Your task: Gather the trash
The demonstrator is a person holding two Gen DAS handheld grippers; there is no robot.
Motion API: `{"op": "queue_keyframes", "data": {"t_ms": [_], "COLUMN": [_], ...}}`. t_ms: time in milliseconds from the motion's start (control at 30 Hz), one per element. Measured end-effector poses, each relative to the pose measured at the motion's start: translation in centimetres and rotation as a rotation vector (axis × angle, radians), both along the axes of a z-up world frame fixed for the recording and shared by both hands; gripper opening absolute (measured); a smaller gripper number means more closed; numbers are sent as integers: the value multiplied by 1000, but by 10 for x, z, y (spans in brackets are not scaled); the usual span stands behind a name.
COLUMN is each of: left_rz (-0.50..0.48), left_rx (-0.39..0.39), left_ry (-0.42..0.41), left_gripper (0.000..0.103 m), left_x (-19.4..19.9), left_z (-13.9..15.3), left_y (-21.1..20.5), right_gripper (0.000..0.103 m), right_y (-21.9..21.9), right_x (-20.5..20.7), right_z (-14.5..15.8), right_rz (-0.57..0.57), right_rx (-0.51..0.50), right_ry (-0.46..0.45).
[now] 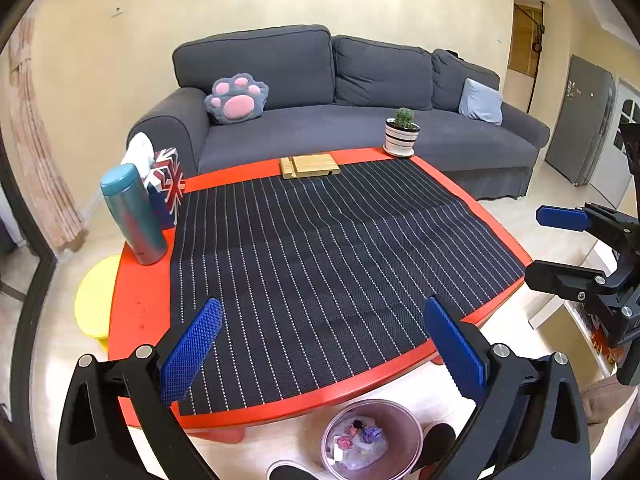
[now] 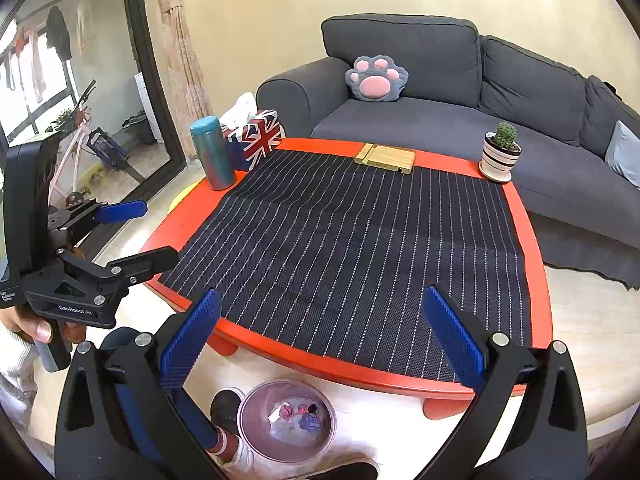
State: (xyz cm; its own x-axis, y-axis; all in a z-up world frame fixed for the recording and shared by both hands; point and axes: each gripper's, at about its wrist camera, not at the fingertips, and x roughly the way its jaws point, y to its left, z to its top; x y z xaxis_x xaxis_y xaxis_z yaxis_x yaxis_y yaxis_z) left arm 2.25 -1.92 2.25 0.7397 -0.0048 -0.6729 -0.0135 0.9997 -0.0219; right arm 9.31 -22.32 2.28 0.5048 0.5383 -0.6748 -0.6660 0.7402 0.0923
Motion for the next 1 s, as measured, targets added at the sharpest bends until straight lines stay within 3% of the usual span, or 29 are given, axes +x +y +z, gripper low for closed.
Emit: {"op": "queue_keyframes", "data": {"t_ms": [1000], "left_rz": [-4], "left_rx": [-14], "left_ry": [3], "left_gripper": [97], "left_x": [2], "left_z": [-2], "left_y": [1], "right_gripper": [99], "right_y": [2], "right_x": [1], "right_z": [-6], "right_rz": [3], "right_rx": [-5], "right_ry": [6]}}
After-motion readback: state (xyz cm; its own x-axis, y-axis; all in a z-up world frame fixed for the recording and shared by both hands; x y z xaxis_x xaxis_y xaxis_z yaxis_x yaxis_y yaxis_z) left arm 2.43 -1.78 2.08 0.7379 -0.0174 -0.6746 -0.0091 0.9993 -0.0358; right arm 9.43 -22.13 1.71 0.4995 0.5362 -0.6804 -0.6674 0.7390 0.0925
